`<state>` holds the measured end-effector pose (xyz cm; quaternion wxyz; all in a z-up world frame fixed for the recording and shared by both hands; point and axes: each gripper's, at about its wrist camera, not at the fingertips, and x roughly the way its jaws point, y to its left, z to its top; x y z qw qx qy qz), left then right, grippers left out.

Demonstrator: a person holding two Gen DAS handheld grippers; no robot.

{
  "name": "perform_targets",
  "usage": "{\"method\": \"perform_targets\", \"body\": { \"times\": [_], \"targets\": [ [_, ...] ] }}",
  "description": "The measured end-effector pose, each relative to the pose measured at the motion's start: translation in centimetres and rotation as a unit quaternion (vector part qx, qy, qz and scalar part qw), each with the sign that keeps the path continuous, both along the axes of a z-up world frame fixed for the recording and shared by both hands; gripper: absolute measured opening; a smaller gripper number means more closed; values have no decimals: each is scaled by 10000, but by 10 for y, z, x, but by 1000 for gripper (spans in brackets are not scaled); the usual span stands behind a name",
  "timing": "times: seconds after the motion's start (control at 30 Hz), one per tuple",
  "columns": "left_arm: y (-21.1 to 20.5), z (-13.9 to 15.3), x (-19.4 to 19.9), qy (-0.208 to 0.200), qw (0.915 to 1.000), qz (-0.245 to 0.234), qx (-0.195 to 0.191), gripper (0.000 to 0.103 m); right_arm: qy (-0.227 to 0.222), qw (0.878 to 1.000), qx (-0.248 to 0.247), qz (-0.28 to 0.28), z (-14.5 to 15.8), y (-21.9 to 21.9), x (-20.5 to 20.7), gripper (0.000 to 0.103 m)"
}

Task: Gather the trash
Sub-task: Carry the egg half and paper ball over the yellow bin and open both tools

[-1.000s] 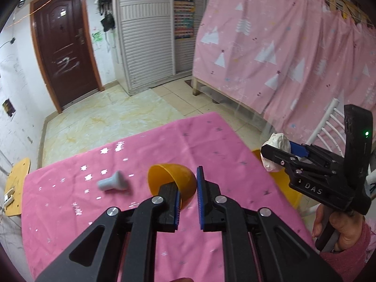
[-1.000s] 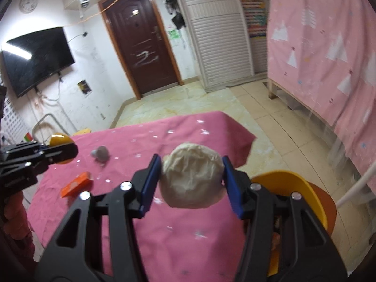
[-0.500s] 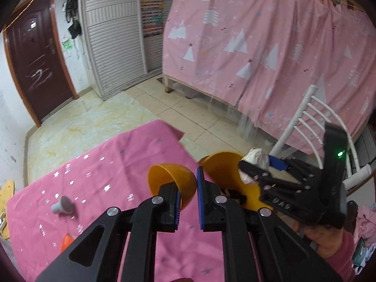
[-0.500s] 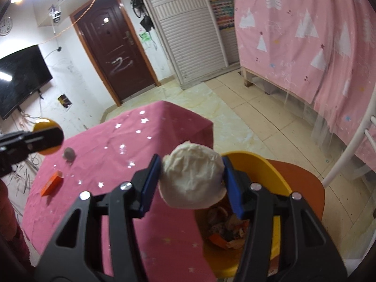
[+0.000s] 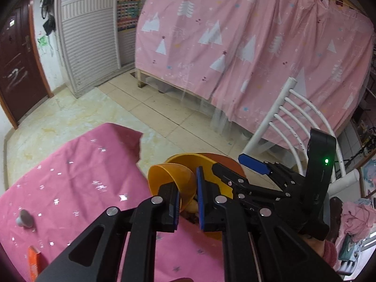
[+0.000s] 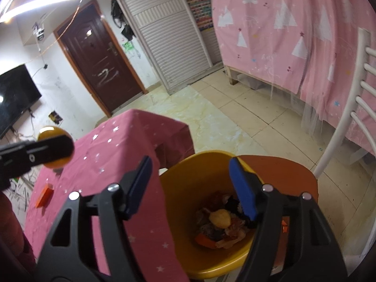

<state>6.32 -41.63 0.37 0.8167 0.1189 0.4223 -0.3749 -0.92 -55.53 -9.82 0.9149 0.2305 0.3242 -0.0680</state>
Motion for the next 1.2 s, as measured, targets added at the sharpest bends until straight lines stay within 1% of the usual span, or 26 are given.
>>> {"method": "perform_targets", "body": {
  "times": [0.07, 0.17, 0.37, 0.5, 0.67, 0.7, 0.77, 0.8, 0.83, 1.0, 1.07, 1.13, 1.2],
  "targets": [
    [-8, -3, -1, 32, 10000, -78, -30, 4, -14, 9999, 49, -102, -2, -9, -4, 66],
    [-20, -8, -3, 65, 9998, -181, 44, 4, -17, 9997, 47, -224, -3, -16, -7, 66],
    [-32, -14, -2, 156, 9996, -228, 82, 11, -29, 9996, 57, -282, -3, -21, -12, 66],
    [-30, -15, -4, 155, 9996, -228, 117, 12, -46, 9995, 70, -294, -3, -20, -14, 68],
    [-19, -10, -1, 153, 9998, -106, 87, 13, -58, 9998, 14, -215, 3, -12, -10, 68],
    [-15, -9, 0, 161, 9998, -71, 70, 15, -61, 9998, -6, -192, 4, -9, -9, 68],
    [-7, -7, 2, 170, 9998, -12, 42, 29, -67, 9999, -36, -134, 8, -5, -7, 68],
    [-2, -6, 3, 162, 9999, 50, 25, 44, -69, 9999, -47, -111, 9, -4, -6, 68],
    [3, -4, 4, 154, 9998, 95, 0, 53, -70, 9999, -66, -76, 12, 0, -4, 68],
    [29, 1, 9, 122, 9995, 292, -59, 56, -74, 9998, -163, 125, 20, 21, 5, 69],
    [41, 4, 11, 92, 9992, 390, -74, 60, -89, 9995, -209, 222, 23, 31, 9, 73],
    [53, 7, 14, 67, 9988, 477, -105, 63, -96, 9990, -264, 350, 27, 44, 15, 74],
    [66, 10, 16, 43, 9982, 578, -130, 64, -94, 9984, -308, 468, 30, 56, 20, 74]
  ]
}}
